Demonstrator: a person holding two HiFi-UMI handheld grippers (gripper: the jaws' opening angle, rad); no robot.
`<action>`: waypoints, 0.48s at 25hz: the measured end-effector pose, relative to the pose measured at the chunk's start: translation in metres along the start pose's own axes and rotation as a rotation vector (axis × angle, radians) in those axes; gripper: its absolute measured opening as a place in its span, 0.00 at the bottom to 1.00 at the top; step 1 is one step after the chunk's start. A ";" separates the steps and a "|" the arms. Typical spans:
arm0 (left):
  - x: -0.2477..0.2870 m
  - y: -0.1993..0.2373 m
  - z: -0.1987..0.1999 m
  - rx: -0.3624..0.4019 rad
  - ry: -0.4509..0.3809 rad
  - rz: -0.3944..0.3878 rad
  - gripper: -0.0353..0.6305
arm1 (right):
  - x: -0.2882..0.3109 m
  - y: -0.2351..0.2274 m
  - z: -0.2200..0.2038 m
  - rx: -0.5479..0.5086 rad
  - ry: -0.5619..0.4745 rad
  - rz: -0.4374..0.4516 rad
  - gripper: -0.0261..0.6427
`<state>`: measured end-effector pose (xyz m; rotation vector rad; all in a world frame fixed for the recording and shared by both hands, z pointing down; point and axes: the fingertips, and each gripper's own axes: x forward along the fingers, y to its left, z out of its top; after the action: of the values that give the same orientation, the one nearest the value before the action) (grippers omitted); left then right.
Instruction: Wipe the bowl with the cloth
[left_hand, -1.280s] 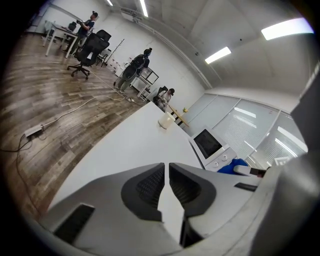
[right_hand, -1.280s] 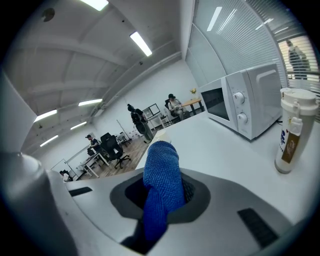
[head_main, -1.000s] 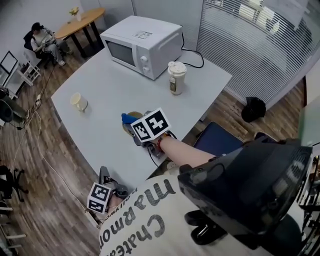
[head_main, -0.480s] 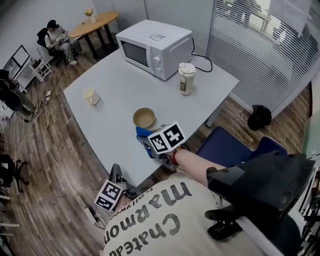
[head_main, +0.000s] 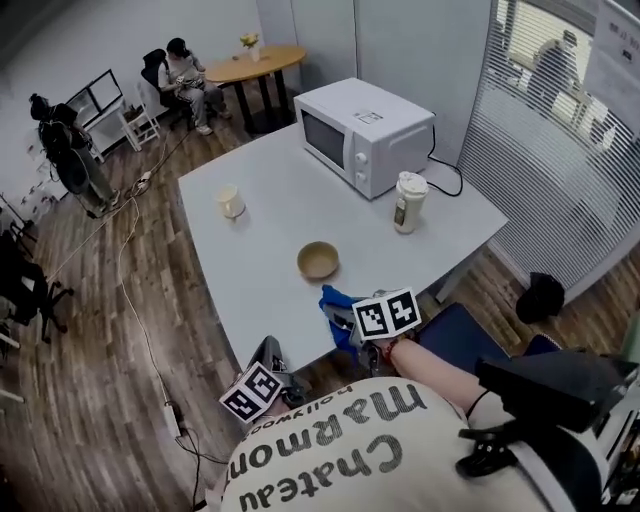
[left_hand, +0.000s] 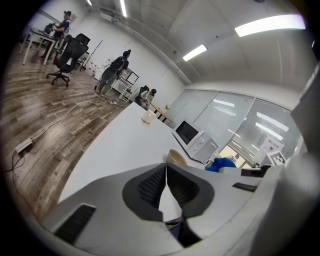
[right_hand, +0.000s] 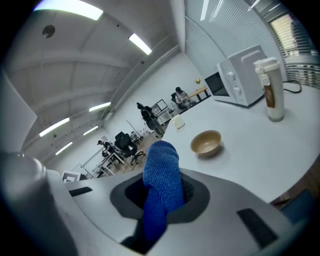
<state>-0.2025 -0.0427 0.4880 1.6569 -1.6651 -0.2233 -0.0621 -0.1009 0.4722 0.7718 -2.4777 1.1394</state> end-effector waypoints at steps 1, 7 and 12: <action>-0.004 -0.006 -0.007 -0.003 -0.002 0.005 0.05 | -0.013 -0.006 0.001 -0.008 -0.014 -0.019 0.11; -0.010 -0.036 -0.051 0.015 0.029 0.020 0.05 | -0.074 -0.037 -0.016 0.015 -0.089 -0.052 0.11; -0.022 -0.059 -0.082 0.026 0.053 0.005 0.05 | -0.103 -0.049 -0.042 0.009 -0.086 -0.068 0.11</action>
<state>-0.1092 -0.0001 0.5001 1.6638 -1.6391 -0.1548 0.0520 -0.0597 0.4788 0.9188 -2.4957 1.1163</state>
